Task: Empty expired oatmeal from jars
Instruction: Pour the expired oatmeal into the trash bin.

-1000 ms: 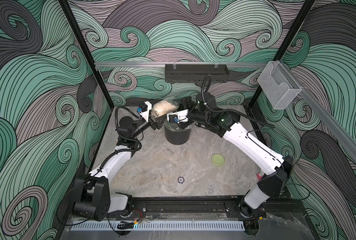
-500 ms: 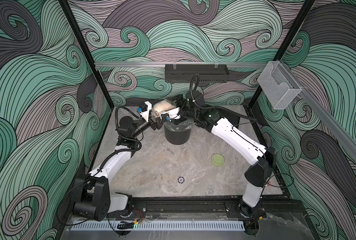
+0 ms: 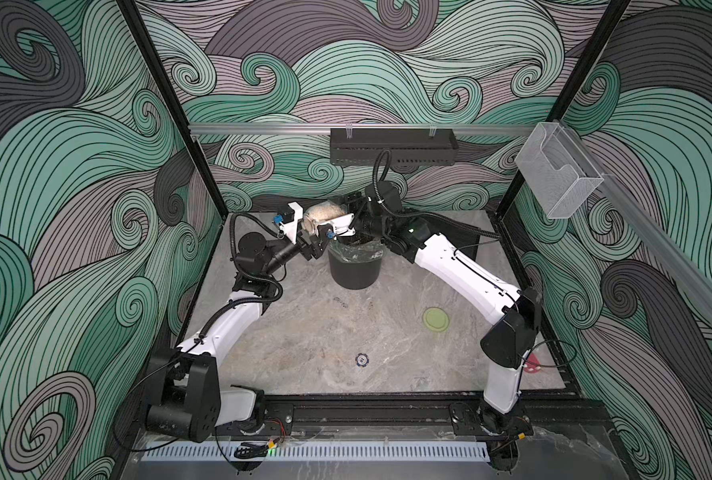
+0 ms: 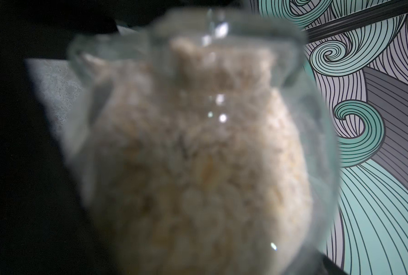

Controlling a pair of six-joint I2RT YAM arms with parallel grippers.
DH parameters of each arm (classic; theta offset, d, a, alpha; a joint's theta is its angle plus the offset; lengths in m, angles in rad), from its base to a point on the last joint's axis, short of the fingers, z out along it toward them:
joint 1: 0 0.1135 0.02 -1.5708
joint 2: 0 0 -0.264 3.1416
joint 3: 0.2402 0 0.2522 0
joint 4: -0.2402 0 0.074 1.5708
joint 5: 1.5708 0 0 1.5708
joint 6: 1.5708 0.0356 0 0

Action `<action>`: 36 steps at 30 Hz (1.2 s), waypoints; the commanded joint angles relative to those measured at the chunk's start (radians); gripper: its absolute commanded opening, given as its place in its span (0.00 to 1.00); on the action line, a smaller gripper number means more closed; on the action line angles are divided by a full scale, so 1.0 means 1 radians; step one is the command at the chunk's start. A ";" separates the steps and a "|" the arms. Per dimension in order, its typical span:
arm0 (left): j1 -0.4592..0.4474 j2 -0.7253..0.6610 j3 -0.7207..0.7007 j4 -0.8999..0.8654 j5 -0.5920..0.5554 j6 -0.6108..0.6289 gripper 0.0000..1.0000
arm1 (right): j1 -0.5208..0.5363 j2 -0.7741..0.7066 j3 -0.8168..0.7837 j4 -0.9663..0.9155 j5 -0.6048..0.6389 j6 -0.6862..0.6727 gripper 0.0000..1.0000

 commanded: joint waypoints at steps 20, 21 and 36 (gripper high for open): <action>0.004 -0.107 0.077 -0.178 -0.010 0.170 0.96 | -0.025 0.010 0.107 0.067 0.019 0.174 0.26; 0.004 -0.110 0.075 -0.181 -0.015 0.171 0.97 | -0.025 0.011 0.108 0.065 0.021 0.179 0.25; 0.029 -0.168 0.069 -0.280 -0.050 0.207 0.99 | -0.047 0.041 0.116 0.099 0.038 0.336 0.24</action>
